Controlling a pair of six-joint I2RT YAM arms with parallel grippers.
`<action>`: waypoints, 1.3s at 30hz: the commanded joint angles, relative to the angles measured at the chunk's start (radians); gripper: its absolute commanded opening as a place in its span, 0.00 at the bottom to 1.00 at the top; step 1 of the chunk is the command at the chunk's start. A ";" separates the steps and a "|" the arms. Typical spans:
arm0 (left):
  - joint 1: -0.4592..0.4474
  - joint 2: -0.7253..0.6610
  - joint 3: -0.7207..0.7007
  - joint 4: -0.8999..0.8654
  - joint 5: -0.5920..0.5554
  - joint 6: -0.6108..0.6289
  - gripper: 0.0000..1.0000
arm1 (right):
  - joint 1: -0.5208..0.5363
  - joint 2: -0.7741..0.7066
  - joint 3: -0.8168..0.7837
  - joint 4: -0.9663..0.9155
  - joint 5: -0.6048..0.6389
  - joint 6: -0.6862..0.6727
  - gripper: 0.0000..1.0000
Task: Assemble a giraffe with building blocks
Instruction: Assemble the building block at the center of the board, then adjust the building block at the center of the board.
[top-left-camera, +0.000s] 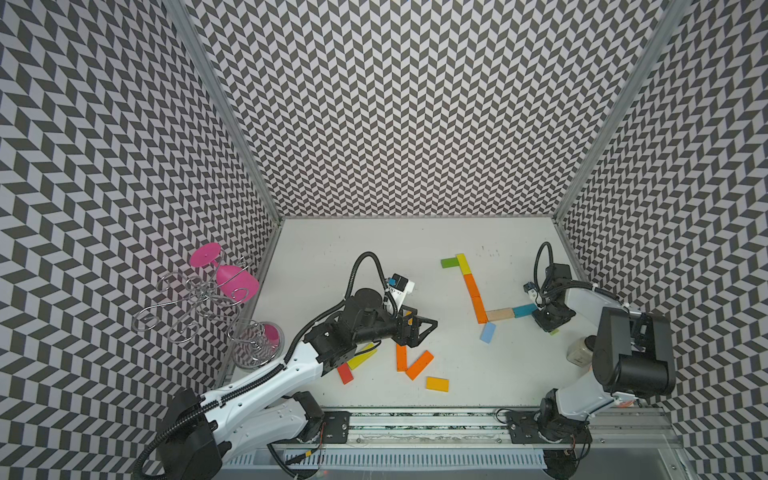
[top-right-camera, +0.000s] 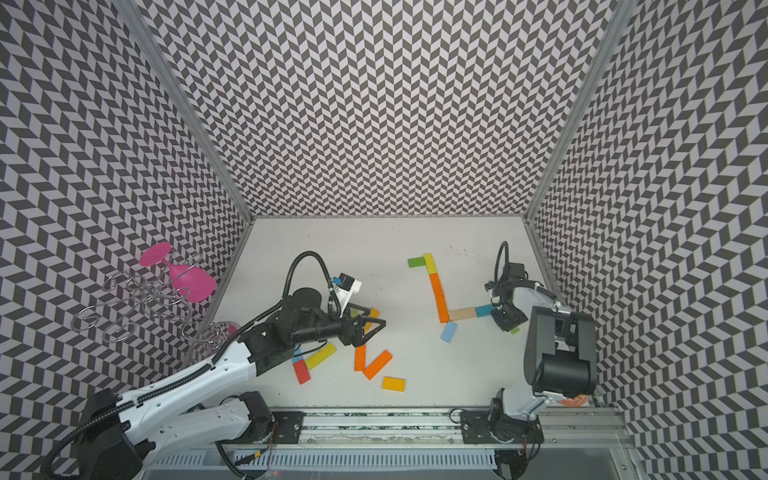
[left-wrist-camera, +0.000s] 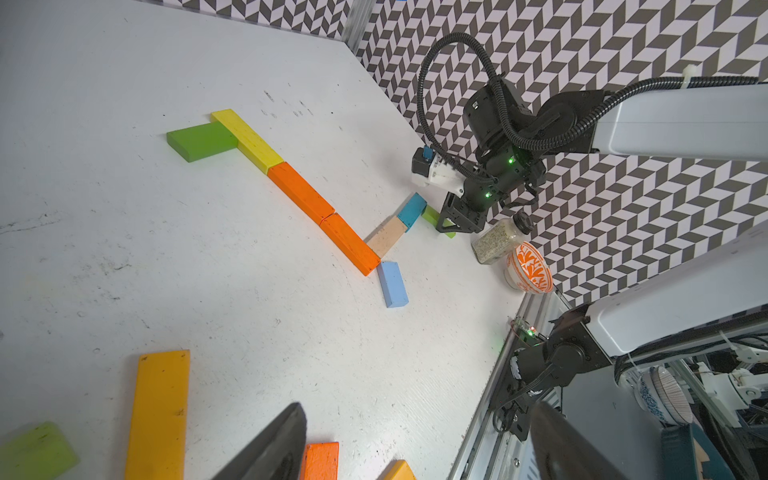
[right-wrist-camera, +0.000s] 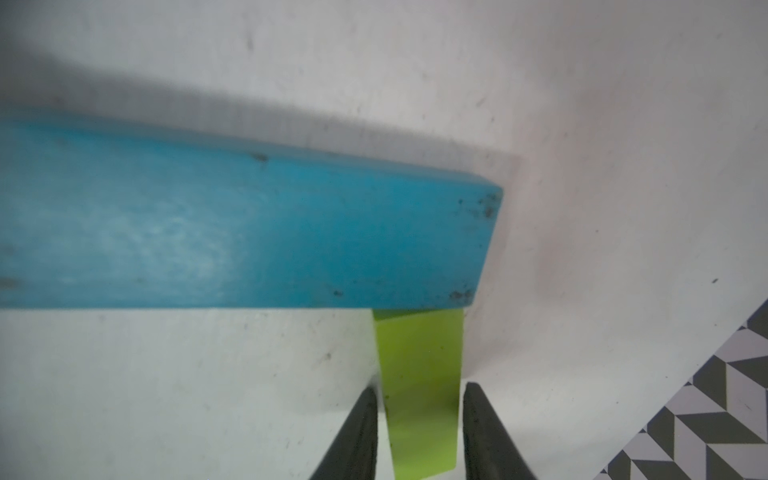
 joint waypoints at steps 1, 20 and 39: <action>-0.006 -0.001 -0.009 0.028 0.011 0.011 0.85 | -0.001 0.015 0.027 -0.003 -0.033 -0.003 0.38; 0.001 -0.008 -0.007 0.027 0.014 0.013 0.85 | 0.003 -0.063 0.118 -0.020 -0.041 0.016 0.55; 0.030 0.034 -0.002 0.010 -0.060 0.023 0.87 | 0.221 -0.243 0.481 -0.046 -0.006 0.463 0.57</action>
